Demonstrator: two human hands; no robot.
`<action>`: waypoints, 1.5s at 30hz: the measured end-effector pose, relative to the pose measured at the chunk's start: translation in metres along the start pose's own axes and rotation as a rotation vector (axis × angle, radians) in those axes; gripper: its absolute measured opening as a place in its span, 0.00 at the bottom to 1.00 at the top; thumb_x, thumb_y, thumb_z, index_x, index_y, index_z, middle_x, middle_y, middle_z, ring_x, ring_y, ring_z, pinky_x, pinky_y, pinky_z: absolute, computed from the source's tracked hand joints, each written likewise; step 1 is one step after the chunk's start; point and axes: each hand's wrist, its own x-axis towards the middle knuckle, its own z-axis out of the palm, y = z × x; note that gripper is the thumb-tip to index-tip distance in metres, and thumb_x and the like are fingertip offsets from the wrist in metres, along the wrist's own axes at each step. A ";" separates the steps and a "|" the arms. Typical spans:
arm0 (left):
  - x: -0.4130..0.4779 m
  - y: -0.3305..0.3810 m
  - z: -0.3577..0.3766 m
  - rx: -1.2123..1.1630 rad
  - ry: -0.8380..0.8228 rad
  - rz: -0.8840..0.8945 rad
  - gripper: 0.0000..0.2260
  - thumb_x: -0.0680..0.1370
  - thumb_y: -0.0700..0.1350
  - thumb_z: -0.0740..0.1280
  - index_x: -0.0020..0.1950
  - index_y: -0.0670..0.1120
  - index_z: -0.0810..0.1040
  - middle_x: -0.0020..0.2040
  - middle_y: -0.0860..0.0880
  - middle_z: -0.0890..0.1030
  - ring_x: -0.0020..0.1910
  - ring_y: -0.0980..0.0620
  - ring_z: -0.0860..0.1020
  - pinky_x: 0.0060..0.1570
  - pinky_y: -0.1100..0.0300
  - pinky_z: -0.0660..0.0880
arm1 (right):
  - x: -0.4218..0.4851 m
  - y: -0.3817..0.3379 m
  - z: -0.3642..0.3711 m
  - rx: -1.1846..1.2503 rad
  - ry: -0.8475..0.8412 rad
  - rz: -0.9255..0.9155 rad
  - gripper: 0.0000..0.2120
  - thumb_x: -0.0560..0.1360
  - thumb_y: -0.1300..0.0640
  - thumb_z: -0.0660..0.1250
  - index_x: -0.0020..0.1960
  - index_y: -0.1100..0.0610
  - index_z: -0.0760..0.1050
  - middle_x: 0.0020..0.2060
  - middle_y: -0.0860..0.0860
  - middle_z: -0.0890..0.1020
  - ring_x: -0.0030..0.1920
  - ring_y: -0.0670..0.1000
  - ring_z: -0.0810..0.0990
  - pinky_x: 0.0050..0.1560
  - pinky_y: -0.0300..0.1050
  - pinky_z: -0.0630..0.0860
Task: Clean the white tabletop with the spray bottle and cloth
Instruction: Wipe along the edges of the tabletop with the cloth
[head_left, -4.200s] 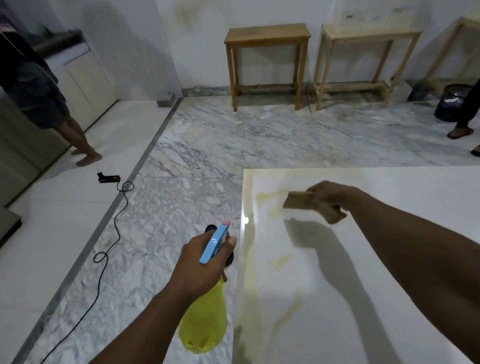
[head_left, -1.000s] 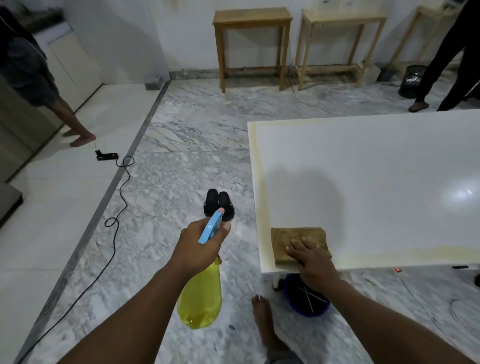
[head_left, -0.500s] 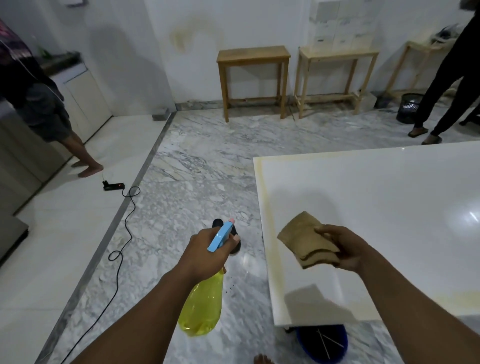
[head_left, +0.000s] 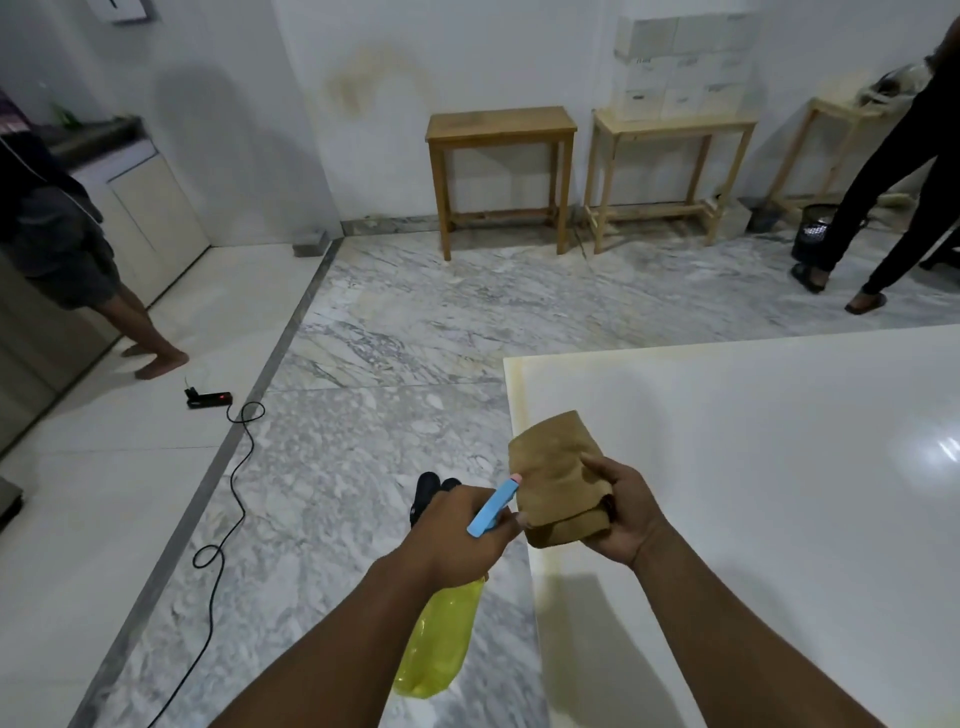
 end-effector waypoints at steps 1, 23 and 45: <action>0.005 -0.001 -0.004 0.022 0.001 0.016 0.24 0.81 0.59 0.68 0.39 0.39 0.74 0.33 0.41 0.79 0.30 0.53 0.73 0.31 0.67 0.68 | 0.003 -0.005 0.006 -0.040 0.013 -0.003 0.27 0.76 0.52 0.67 0.70 0.65 0.72 0.64 0.64 0.78 0.61 0.62 0.77 0.64 0.55 0.72; 0.049 -0.066 -0.107 0.260 -0.220 0.191 0.22 0.81 0.55 0.68 0.30 0.51 0.67 0.27 0.51 0.69 0.27 0.52 0.68 0.33 0.56 0.66 | 0.024 0.062 0.098 0.021 0.142 -0.163 0.23 0.79 0.50 0.62 0.66 0.65 0.75 0.58 0.65 0.82 0.53 0.62 0.83 0.62 0.56 0.75; 0.116 -0.064 -0.137 0.197 -0.318 0.286 0.23 0.81 0.56 0.69 0.29 0.54 0.66 0.23 0.54 0.68 0.22 0.58 0.69 0.30 0.63 0.61 | 0.076 0.014 0.083 -0.339 0.478 -0.075 0.19 0.75 0.58 0.68 0.63 0.65 0.76 0.52 0.63 0.84 0.50 0.62 0.84 0.50 0.54 0.81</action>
